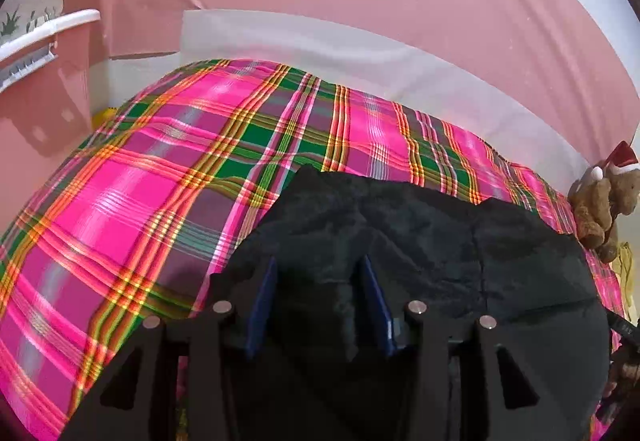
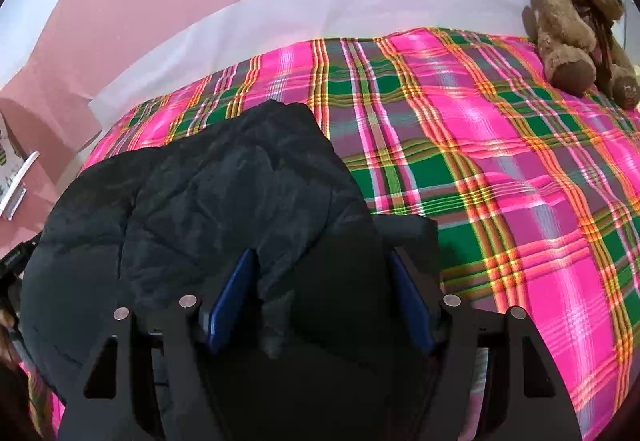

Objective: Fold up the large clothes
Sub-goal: 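Release the folded jacket and pull both tools back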

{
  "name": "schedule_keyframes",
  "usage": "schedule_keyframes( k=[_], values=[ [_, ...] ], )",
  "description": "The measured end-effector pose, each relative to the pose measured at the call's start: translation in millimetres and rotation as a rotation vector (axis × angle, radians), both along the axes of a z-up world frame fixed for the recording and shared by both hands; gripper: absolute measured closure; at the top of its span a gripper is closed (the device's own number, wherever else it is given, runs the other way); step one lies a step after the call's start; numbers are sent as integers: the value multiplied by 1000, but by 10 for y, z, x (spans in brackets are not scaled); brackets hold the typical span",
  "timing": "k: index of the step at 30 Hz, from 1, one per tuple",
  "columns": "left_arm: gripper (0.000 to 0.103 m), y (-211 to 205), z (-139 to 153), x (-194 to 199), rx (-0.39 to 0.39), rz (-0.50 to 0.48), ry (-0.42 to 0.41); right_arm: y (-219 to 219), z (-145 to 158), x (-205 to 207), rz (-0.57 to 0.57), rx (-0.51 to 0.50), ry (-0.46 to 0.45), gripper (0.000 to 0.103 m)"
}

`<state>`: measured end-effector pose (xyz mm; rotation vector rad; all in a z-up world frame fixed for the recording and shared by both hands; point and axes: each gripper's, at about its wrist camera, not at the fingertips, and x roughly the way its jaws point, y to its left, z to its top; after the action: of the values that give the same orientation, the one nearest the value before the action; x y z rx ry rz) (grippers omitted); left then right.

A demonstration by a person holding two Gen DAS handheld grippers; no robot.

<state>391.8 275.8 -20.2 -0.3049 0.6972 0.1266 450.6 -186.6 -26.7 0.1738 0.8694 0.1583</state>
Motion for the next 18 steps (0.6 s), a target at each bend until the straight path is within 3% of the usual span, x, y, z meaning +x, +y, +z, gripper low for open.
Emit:
schedule_keyframes(
  k=[3,8,18],
  values=[
    [57,-51,156,-220,22,11,-11,30,169,-172,3,-23,-34,34],
    [57,-238,458,-836,29,28,-47,98,587,-848,9,-14,-121,34],
    [57,-1121,807,-2327,137,-7,-46,321,1042,-2228,63,-27,-214,34]
  ],
)
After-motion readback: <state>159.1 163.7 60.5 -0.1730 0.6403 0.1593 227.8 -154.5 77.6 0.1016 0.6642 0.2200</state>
